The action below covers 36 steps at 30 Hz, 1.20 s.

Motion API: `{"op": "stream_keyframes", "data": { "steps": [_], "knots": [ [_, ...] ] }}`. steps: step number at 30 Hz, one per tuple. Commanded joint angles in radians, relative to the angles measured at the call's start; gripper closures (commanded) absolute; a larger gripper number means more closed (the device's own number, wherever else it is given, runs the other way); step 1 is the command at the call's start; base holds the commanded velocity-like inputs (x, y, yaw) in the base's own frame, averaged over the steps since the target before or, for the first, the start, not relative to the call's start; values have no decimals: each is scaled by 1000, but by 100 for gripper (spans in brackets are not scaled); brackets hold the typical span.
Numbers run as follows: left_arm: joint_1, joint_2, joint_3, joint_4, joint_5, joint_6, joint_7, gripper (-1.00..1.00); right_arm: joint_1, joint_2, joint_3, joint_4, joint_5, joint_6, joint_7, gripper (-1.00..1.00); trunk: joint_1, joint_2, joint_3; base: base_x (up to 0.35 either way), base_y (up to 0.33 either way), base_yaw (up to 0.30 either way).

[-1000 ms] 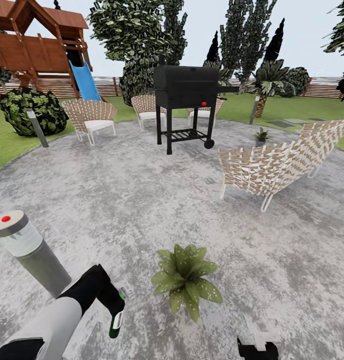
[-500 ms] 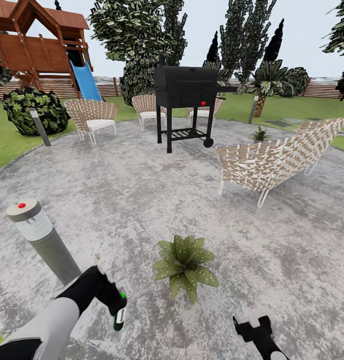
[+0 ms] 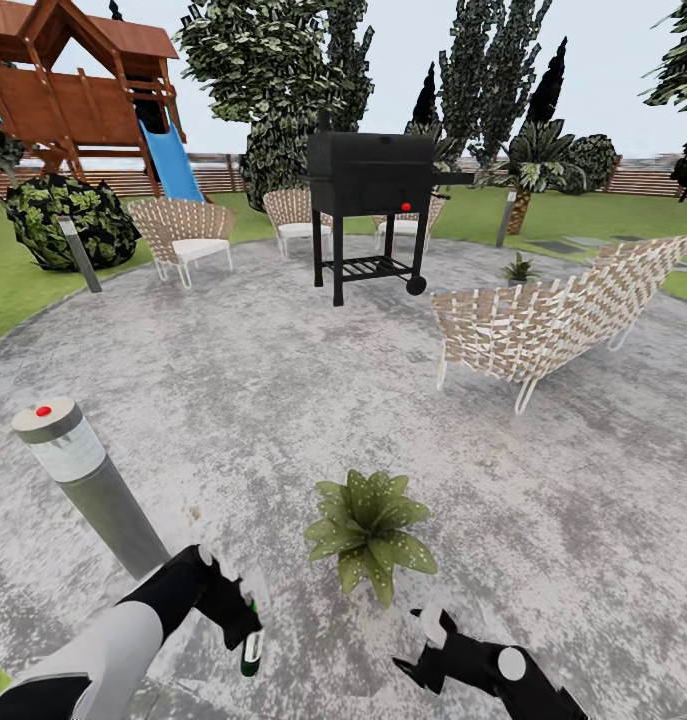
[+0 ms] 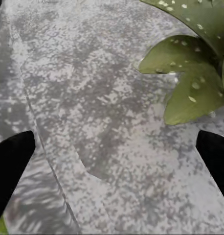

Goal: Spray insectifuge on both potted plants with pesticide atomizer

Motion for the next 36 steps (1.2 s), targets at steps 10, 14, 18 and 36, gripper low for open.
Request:
{"op": "stream_keyframes", "data": {
  "steps": [10, 14, 18, 36],
  "knots": [
    [0, -65, -23, 68, -26, -90, 3, 100, -32, 106, 25, -68, 10, -3, 183, 100, 0, 0, -1, 0, 0, 0],
    [1, -91, -69, 71, -26, -89, 4, 100, -51, 146, 25, -69, 12, -1, 183, 100, 0, 0, -1, 0, 0, 0],
    [1, -99, -78, 71, -26, -90, 4, 100, -60, 155, 25, -69, 12, -2, 183, 100, 0, 0, -1, 0, 0, 0],
    [1, -131, -77, 79, -8, -189, 6, 100, -61, 157, 25, -68, 12, -2, 182, 100, 0, 0, -1, 0, 0, 0]
  ]
}}
